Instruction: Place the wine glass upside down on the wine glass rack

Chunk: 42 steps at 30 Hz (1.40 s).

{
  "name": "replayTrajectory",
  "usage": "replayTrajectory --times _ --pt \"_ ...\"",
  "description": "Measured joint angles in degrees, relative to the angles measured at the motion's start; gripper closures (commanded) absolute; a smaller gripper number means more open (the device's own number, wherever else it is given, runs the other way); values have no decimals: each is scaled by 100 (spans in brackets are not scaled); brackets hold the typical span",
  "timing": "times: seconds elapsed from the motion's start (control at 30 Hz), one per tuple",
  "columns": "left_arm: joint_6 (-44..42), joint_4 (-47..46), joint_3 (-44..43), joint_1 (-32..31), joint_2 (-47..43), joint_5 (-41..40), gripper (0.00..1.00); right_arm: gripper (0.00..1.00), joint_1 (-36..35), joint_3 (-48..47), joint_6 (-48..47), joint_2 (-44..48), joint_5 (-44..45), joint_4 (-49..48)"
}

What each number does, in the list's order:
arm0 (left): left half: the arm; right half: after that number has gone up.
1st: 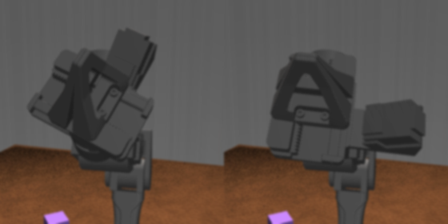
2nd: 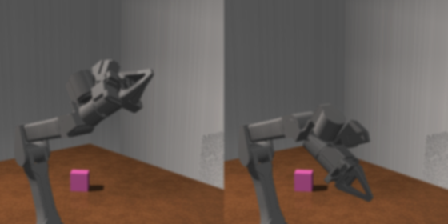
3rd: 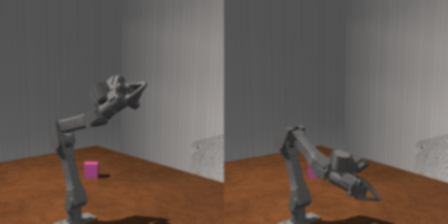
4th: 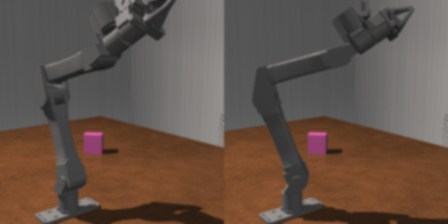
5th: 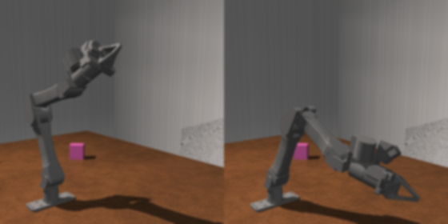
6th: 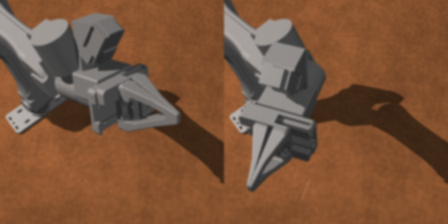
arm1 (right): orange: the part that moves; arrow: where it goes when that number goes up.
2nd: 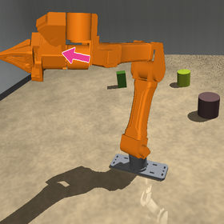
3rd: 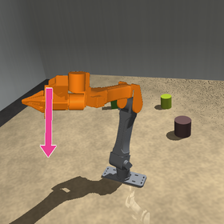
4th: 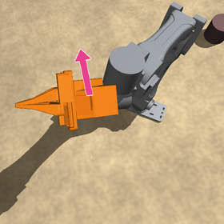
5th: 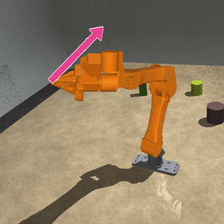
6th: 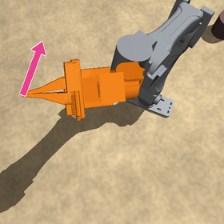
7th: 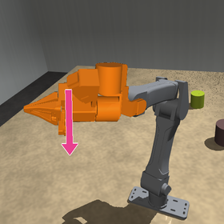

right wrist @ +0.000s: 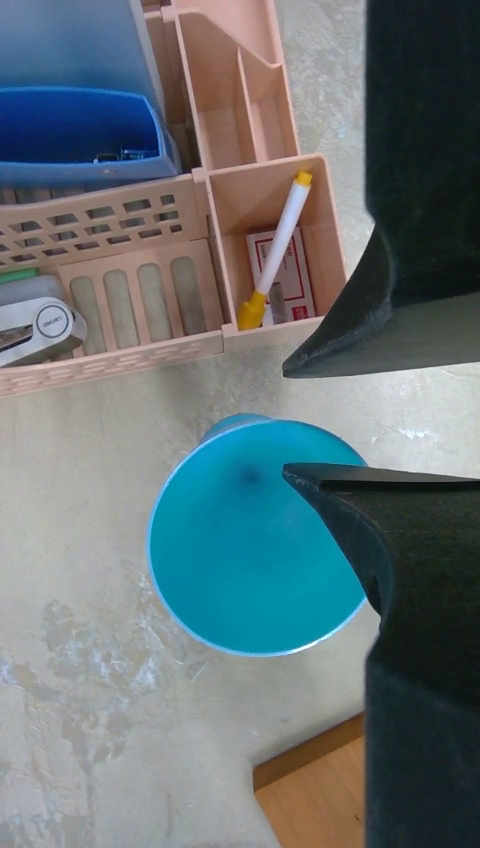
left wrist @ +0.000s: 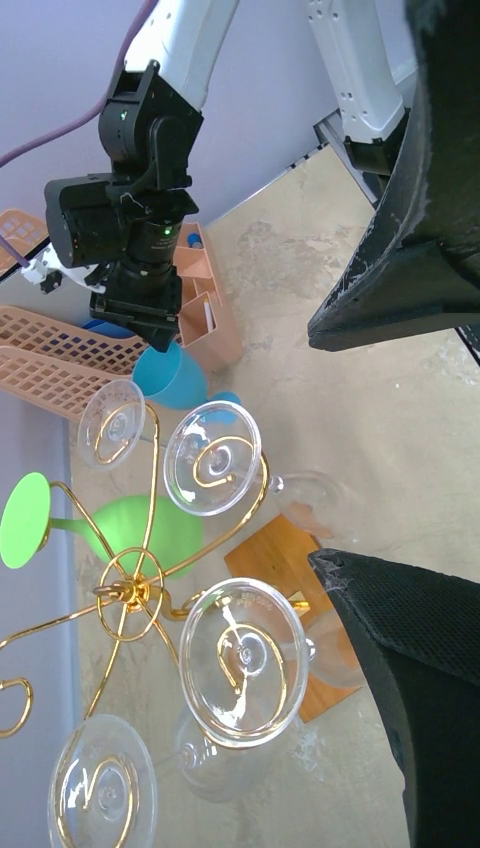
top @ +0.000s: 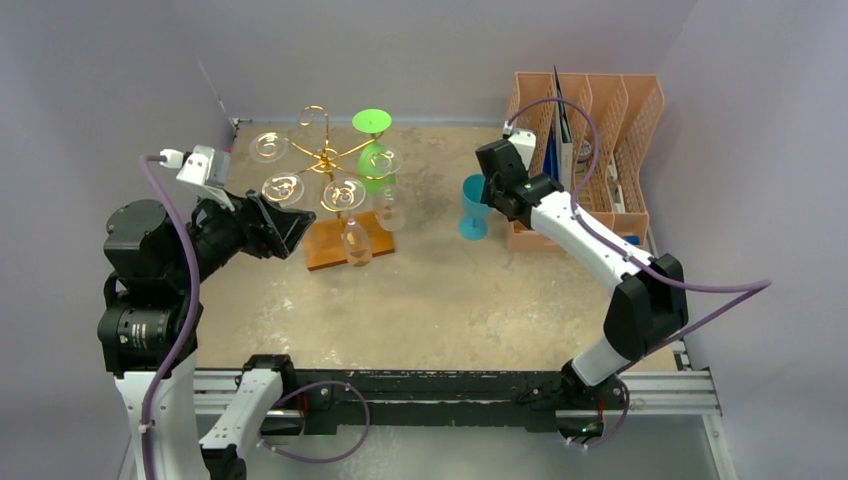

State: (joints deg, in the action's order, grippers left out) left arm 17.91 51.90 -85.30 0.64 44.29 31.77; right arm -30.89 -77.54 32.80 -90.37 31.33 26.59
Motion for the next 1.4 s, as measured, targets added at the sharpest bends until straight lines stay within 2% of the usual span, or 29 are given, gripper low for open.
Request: replayTrajectory --times 0.07,0.33,0.57,0.8,1.07,1.4 --pt "39 -2 0 0 9 2 29 68 7 -2 -52 -50 -46 -17" --pt "251 -157 -4 -2 28 87 29 100 17 -59 -323 -219 -437 17" --pt "588 -472 -22 -2 87 254 29 100 17 264 -581 232 -754 -122" --pt "1169 -1200 20 -4 306 1228 30 100 17 1342 -890 2142 -970 -769" --pt "2221 -2518 358 -4 535 1919 30 100 17 2393 -1106 4205 -1025 -2094" --pt "3641 -4131 723 -4 688 2142 29 100 17 2601 -1300 4905 -1552 -3587"
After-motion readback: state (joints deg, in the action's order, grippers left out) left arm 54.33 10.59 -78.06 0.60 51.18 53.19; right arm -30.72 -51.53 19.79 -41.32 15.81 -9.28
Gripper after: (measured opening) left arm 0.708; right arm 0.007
